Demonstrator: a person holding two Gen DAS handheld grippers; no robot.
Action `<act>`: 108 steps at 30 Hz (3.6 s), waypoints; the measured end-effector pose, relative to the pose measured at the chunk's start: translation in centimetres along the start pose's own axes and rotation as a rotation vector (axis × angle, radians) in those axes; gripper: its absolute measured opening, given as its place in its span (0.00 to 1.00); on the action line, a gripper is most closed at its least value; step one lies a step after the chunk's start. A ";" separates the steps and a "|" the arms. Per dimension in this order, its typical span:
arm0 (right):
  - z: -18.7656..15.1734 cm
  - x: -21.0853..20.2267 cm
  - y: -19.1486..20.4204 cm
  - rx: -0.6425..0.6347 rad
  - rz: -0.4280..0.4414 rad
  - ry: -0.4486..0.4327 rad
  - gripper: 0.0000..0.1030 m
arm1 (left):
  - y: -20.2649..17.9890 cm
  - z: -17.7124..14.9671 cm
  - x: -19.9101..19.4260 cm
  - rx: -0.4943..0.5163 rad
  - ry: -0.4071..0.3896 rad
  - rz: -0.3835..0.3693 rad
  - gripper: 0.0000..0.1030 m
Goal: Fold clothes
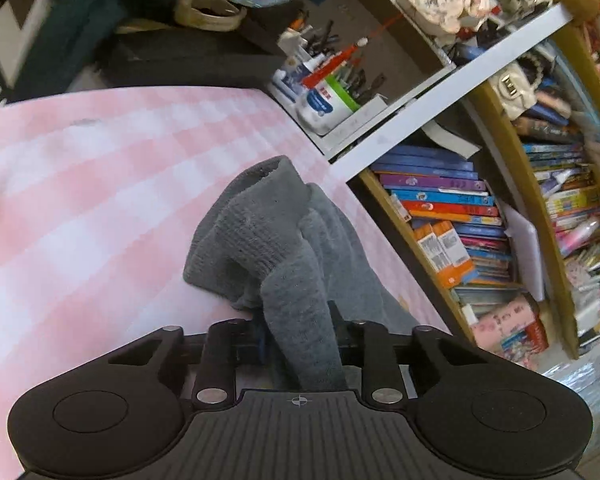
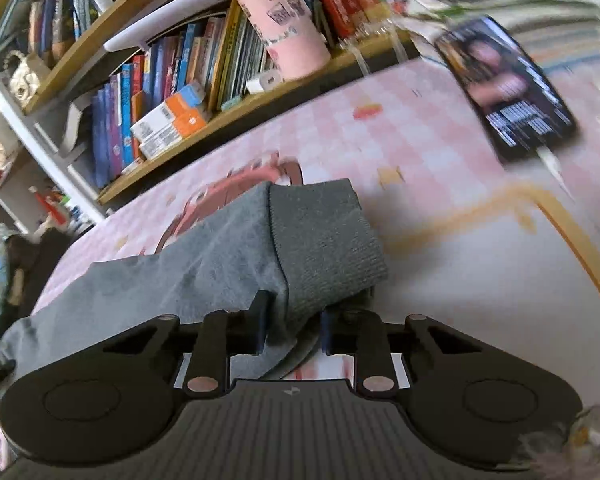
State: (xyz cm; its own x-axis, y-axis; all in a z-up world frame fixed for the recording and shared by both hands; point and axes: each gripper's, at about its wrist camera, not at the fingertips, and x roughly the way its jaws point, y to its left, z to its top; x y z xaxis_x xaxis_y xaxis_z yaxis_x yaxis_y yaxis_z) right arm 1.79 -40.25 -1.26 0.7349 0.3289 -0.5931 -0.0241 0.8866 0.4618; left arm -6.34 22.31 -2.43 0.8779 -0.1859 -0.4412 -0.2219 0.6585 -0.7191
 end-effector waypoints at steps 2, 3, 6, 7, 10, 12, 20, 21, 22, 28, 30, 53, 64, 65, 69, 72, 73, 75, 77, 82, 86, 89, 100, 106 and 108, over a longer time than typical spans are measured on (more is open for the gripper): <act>2.2 2.6 0.7 0.011 -0.010 -0.011 0.18 | -1.1 2.1 2.1 0.026 -0.016 -0.012 0.17; 3.4 3.7 1.2 0.018 -0.009 -0.025 0.16 | -1.7 3.0 2.9 0.033 -0.032 -0.029 0.15; 6.6 5.2 2.4 0.049 0.039 -0.110 0.14 | -3.2 5.3 3.9 0.018 -0.120 -0.140 0.13; 6.9 5.1 2.7 0.052 0.073 -0.143 0.14 | -3.4 5.6 3.4 -0.004 -0.169 -0.204 0.13; 6.7 5.6 3.4 0.034 0.100 -0.173 0.14 | -2.1 5.1 3.1 -0.061 -0.246 -0.254 0.13; 6.0 7.1 3.1 0.013 0.044 -0.120 0.14 | -1.1 4.5 3.9 -0.060 -0.215 -0.178 0.13; 4.1 8.1 2.8 -0.047 -0.026 -0.120 0.23 | 0.2 3.3 4.9 -0.037 -0.171 -0.050 0.16; 3.8 7.9 3.0 -0.055 -0.044 -0.133 0.32 | 0.2 3.1 4.9 -0.038 -0.171 -0.045 0.18; 3.5 7.5 3.2 -0.066 -0.068 -0.158 0.36 | 0.2 3.2 5.0 -0.045 -0.170 -0.042 0.23; 2.0 3.8 5.7 -0.211 -0.190 -0.422 0.65 | 0.5 3.1 5.3 -0.075 -0.177 -0.043 0.49; 1.5 3.3 7.2 -0.294 -0.174 -0.464 0.71 | 0.2 3.1 5.4 -0.061 -0.176 -0.038 0.49; -2.0 18.5 28.1 -0.878 0.099 -0.079 0.92 | -3.4 2.0 7.1 0.193 -0.115 0.011 0.88; -5.1 16.6 28.0 -0.989 0.149 -0.052 0.92 | -3.6 1.9 7.1 0.195 -0.114 0.012 0.88; -5.6 16.0 27.7 -0.999 0.155 -0.058 0.92 | -3.6 1.9 7.1 0.195 -0.114 0.012 0.88; -7.0 13.7 26.7 -1.029 0.172 -0.086 0.92 | -3.5 1.9 7.0 0.191 -0.117 0.014 0.86; -7.3 12.8 26.0 -1.003 0.186 -0.077 0.92 | -3.4 1.9 6.9 0.181 -0.128 0.029 0.80; -7.3 12.7 25.7 -0.985 0.193 -0.065 0.92 | -3.3 1.9 6.9 0.176 -0.131 0.038 0.75; -7.1 12.9 25.6 -0.971 0.198 -0.047 0.93 | -3.0 2.0 6.8 0.159 -0.131 0.052 0.60; -7.2 13.0 25.6 -0.967 0.200 -0.037 0.95 | -2.4 2.2 6.9 0.125 -0.127 0.049 0.39; -7.0 13.2 25.4 -0.943 0.207 -0.013 0.99 | -1.9 2.3 6.4 0.094 -0.153 0.027 0.18; -6.9 13.3 25.3 -0.930 0.215 -0.001 1.00 | -4.3 1.6 5.2 0.221 -0.238 0.003 0.15; -6.6 13.5 25.0 -0.914 0.227 0.014 1.00 | -7.2 0.4 4.4 0.333 -0.292 -0.022 0.14; -3.5 12.7 22.4 -0.722 0.395 0.016 1.00 | -19.0 -3.8 4.6 0.779 -0.307 -0.010 0.14; -0.4 10.5 18.4 -0.574 0.397 -0.037 1.00 | -21.7 -5.7 5.8 0.911 -0.258 0.032 0.14; 0.0 10.4 16.8 -0.522 0.390 -0.022 1.00 | -22.2 -6.5 6.0 0.944 -0.248 0.042 0.14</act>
State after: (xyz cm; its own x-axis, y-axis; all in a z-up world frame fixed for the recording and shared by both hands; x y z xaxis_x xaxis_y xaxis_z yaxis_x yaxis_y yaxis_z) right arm 9.01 -21.95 0.37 0.6190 0.6568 -0.4306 -0.6138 0.7466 0.2565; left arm 1.09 1.81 7.41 0.9655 -0.0615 -0.2530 0.0810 0.9944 0.0677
